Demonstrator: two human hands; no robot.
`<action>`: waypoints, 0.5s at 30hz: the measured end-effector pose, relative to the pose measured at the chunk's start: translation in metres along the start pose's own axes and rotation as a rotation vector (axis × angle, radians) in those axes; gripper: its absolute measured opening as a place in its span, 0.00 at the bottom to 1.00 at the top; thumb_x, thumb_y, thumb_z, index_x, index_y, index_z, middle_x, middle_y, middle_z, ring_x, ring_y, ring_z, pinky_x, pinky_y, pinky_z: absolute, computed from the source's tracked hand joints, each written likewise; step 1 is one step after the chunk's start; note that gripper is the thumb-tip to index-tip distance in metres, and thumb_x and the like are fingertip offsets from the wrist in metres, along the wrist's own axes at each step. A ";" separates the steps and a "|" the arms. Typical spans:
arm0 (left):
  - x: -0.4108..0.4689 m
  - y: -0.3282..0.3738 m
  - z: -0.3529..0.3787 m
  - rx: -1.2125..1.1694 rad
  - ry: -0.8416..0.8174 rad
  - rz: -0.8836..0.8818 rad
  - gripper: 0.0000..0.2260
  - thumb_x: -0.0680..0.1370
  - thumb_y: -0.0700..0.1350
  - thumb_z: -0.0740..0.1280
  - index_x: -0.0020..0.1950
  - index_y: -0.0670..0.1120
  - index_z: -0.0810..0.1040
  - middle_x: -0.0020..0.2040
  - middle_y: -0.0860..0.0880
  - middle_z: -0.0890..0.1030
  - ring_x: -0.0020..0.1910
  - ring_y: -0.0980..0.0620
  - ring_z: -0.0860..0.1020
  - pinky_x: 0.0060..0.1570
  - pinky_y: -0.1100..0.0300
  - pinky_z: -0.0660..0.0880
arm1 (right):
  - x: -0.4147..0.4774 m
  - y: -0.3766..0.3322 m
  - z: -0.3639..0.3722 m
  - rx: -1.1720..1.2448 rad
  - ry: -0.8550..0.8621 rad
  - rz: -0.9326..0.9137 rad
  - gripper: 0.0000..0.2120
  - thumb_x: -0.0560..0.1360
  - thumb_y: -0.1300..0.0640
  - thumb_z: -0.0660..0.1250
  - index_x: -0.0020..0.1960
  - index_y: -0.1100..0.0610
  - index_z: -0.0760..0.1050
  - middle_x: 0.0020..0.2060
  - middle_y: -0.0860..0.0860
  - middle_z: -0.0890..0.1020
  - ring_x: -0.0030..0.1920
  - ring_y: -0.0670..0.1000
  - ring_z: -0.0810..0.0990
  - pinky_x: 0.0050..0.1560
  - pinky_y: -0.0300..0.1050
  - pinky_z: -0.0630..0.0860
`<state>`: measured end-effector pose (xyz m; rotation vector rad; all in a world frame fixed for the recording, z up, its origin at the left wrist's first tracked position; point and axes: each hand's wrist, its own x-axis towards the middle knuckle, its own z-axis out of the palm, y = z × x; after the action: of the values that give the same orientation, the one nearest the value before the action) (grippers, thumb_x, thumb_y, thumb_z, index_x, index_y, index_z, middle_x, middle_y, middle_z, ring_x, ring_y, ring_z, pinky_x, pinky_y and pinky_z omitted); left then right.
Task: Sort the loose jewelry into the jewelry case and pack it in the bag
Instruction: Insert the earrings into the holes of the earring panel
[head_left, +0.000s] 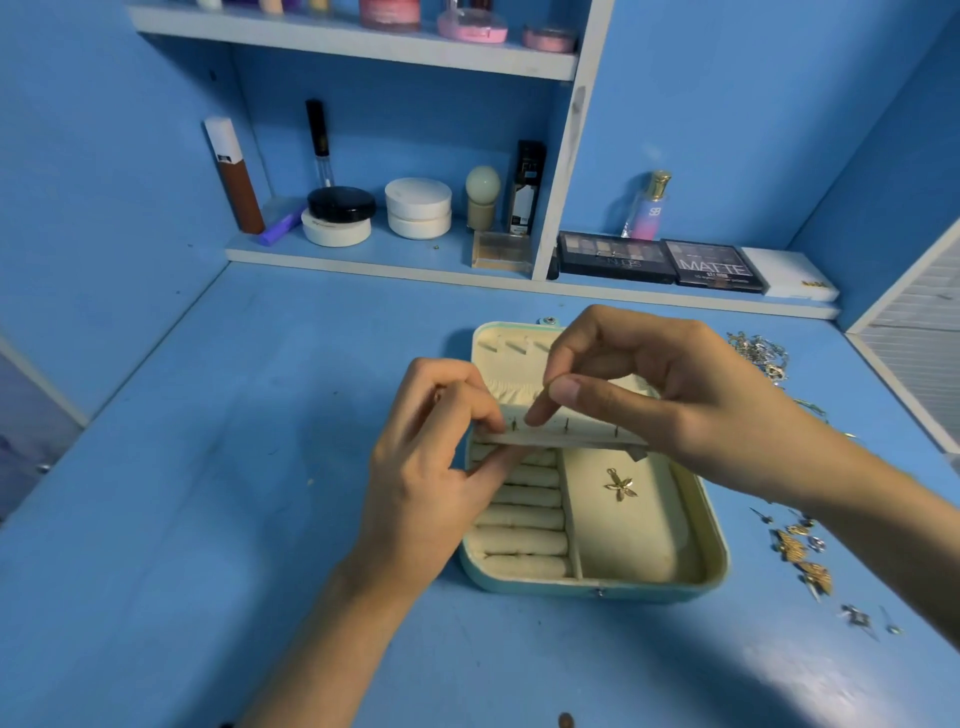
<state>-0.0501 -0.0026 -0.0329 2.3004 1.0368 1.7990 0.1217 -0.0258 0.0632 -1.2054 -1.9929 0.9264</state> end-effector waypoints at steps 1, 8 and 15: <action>0.001 0.001 0.000 -0.017 -0.012 0.005 0.10 0.70 0.39 0.75 0.40 0.38 0.75 0.46 0.49 0.71 0.43 0.57 0.72 0.50 0.75 0.67 | 0.000 0.001 -0.001 0.010 0.037 0.019 0.04 0.77 0.58 0.66 0.44 0.56 0.75 0.38 0.48 0.84 0.36 0.55 0.76 0.28 0.42 0.74; 0.001 0.005 0.002 -0.035 -0.081 0.028 0.09 0.73 0.45 0.71 0.49 0.48 0.73 0.51 0.51 0.71 0.43 0.55 0.74 0.48 0.69 0.72 | 0.000 0.007 -0.017 -0.141 0.010 0.121 0.06 0.73 0.61 0.69 0.39 0.52 0.78 0.33 0.45 0.80 0.34 0.50 0.78 0.40 0.47 0.74; -0.001 0.004 0.003 -0.029 -0.053 0.048 0.07 0.74 0.44 0.70 0.48 0.48 0.73 0.50 0.50 0.71 0.44 0.53 0.74 0.48 0.66 0.73 | 0.013 0.027 -0.034 -0.221 -0.052 0.172 0.04 0.73 0.60 0.70 0.41 0.52 0.79 0.36 0.45 0.83 0.36 0.42 0.78 0.37 0.33 0.73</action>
<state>-0.0459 -0.0055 -0.0332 2.3621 0.9500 1.7477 0.1557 0.0035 0.0623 -1.5087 -2.1008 0.8436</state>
